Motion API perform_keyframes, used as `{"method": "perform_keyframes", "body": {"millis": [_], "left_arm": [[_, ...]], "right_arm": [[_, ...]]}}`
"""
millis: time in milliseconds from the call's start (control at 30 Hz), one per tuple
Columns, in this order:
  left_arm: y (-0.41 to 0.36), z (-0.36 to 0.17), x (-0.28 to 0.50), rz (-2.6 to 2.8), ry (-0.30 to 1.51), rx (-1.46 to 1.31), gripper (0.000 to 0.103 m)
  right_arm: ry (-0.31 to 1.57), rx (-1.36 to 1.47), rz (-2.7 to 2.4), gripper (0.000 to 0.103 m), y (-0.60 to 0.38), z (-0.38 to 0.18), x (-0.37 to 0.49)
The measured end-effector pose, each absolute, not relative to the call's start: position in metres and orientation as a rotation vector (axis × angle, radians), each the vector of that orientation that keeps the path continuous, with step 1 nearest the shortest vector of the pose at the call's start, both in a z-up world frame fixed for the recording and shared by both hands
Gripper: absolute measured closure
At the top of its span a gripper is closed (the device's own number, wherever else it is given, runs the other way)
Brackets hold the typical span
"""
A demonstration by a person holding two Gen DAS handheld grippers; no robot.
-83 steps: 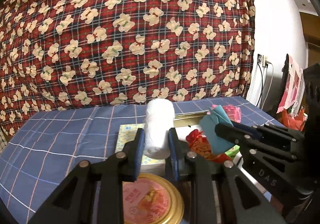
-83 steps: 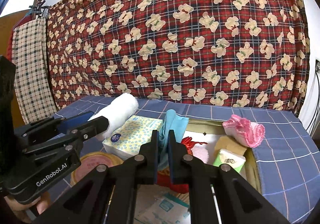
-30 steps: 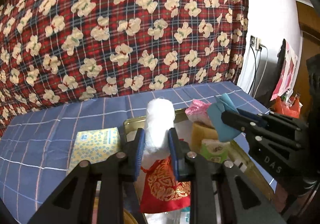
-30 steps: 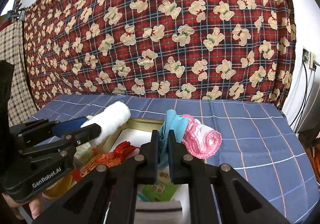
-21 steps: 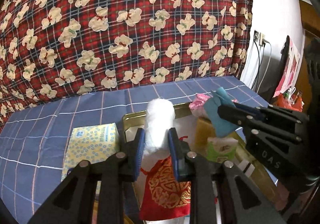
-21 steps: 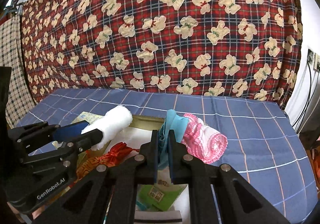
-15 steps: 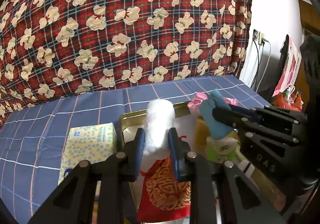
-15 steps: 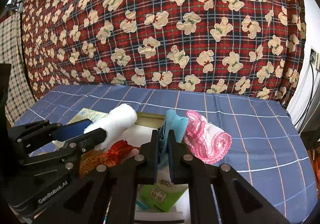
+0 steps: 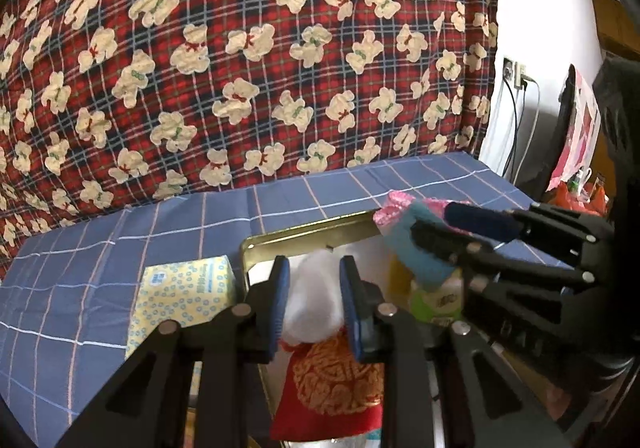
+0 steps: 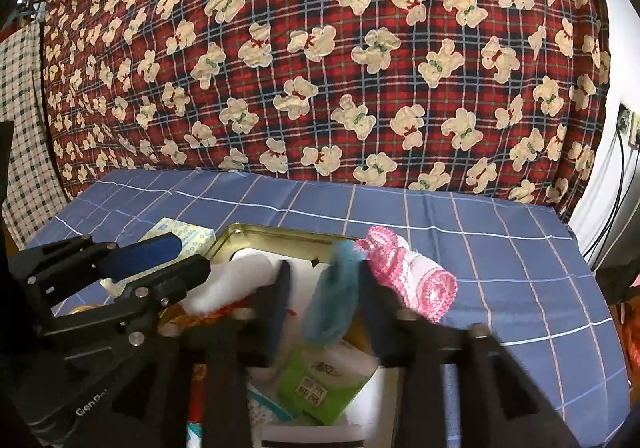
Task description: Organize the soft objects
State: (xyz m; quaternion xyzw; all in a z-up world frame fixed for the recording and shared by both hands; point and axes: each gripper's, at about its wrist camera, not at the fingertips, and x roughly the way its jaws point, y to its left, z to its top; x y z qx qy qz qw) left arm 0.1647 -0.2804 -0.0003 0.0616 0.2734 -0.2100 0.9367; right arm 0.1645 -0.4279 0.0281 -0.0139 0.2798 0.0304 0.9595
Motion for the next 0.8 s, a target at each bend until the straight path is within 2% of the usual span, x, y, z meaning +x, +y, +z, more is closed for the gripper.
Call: {"method": "perform_keyframes", "body": {"millis": [67,133,200,267,367,433,500,600,733,800], "left_arm": [[-0.28,0.002,0.163,-0.431,0.553,0.126,0.077],[-0.278,0.004,0.161,-0.424,0.548,0.123,0.067],[-0.274,0.006,0.158,-0.413,0.534,0.122,0.051],[-0.269,0.008,0.154,-0.393,0.518,0.122,0.041],[-0.258,0.012,0.144,-0.386,0.49,0.1,0.031],[-0.251,0.015,0.133,-0.379,0.467,0.094,0.024],[-0.245,0.017,0.124,-0.364,0.444,0.088,0.011],[-0.232,0.021,0.107,-0.338,0.391,0.069,0.003],[-0.211,0.022,0.087,-0.321,0.363,0.036,0.001],[-0.204,0.02,0.08,-0.318,0.358,0.026,0.001]], "right_arm": [[0.561,-0.028,0.063,0.06,-0.427,0.029,0.162],[0.552,-0.031,0.054,0.058,-0.426,0.031,0.159],[0.548,-0.027,0.043,0.057,-0.427,0.033,0.155],[0.542,-0.025,0.025,0.05,-0.428,0.035,0.147],[0.514,-0.013,-0.004,0.037,-0.429,0.039,0.133],[0.495,-0.007,-0.008,0.035,-0.427,0.041,0.121],[0.475,0.0,-0.01,0.034,-0.424,0.043,0.108],[0.431,0.017,-0.025,0.028,-0.418,0.046,0.087],[0.381,0.016,-0.026,0.02,-0.405,0.045,0.063],[0.366,0.011,-0.032,0.019,-0.399,0.043,0.054]]}}
